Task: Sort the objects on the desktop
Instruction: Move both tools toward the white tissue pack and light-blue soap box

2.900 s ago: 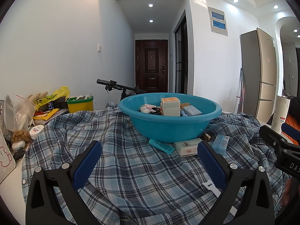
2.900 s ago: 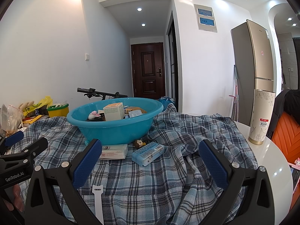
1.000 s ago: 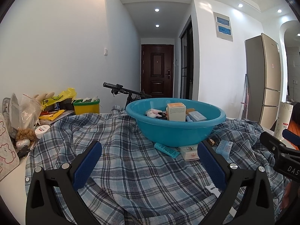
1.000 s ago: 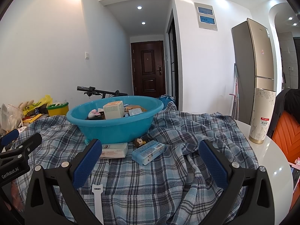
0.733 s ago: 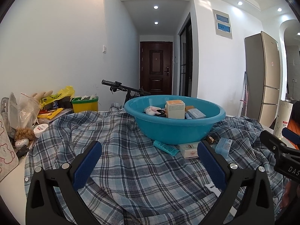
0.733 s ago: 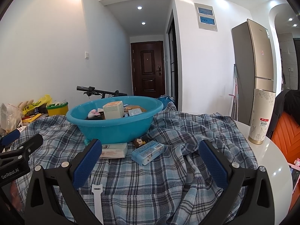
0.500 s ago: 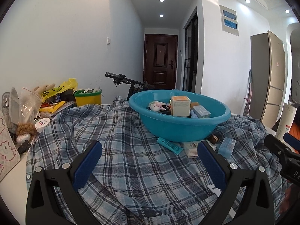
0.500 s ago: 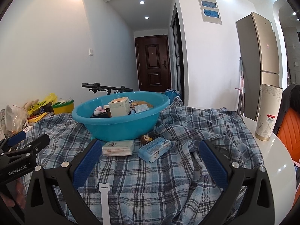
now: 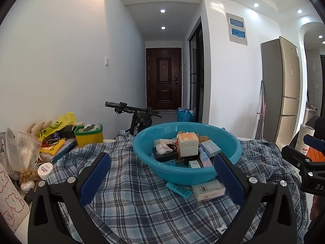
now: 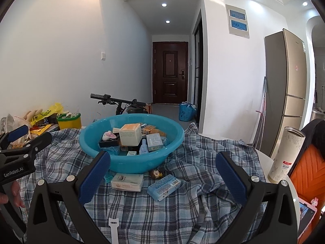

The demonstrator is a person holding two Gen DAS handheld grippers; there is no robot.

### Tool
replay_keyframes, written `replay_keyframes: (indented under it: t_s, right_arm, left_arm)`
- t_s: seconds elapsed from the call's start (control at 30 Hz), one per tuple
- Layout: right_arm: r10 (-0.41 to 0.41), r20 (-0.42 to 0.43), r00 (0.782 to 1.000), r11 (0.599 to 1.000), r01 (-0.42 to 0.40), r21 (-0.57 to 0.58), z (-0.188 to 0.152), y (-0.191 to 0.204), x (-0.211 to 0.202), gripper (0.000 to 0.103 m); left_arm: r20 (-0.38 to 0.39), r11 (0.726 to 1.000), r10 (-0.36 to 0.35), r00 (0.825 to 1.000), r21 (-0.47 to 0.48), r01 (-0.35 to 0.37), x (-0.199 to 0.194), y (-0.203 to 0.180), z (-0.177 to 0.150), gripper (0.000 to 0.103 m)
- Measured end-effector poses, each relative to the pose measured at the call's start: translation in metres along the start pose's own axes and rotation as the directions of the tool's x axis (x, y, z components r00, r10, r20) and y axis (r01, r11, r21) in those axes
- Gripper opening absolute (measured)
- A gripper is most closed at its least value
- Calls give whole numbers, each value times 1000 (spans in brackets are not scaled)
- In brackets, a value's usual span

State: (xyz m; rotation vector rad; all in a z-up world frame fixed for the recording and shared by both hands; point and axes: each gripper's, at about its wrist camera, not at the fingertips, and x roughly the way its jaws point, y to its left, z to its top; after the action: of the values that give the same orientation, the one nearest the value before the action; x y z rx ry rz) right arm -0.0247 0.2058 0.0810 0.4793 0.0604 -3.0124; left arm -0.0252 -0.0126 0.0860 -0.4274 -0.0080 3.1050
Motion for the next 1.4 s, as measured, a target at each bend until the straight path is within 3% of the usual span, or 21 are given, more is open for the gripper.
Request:
replay_keyframes:
  t_s: [0.13,0.37,0.67,1.13,1.4]
  right_arm:
    - [14,13,1000,1000,-14,-3,19,0,-2,103]
    - [18,33,999,999,-17,-30,49,-5,-7,103]
    - [52,20,998,997,-51,-58,67,-6,-8,103]
    - [62,-95,994,997,-67,-41,40,-10,18,103]
    - [72,-192,979,996,-81,-37,9,-11,37,103]
  left_arm:
    - [21,1000,-23,1000,-11,23,-4,-7,19,103]
    - [-12,998,-60,998,14,60,-2,-19,48,103]
    - [-13,994,-98,995,56,98,-3,-38,69,103]
    - [-117,998,-57,991,29,61,21,-33,46,103]
    - [-220,997,-69,973,23,76,44,-33,12,103]
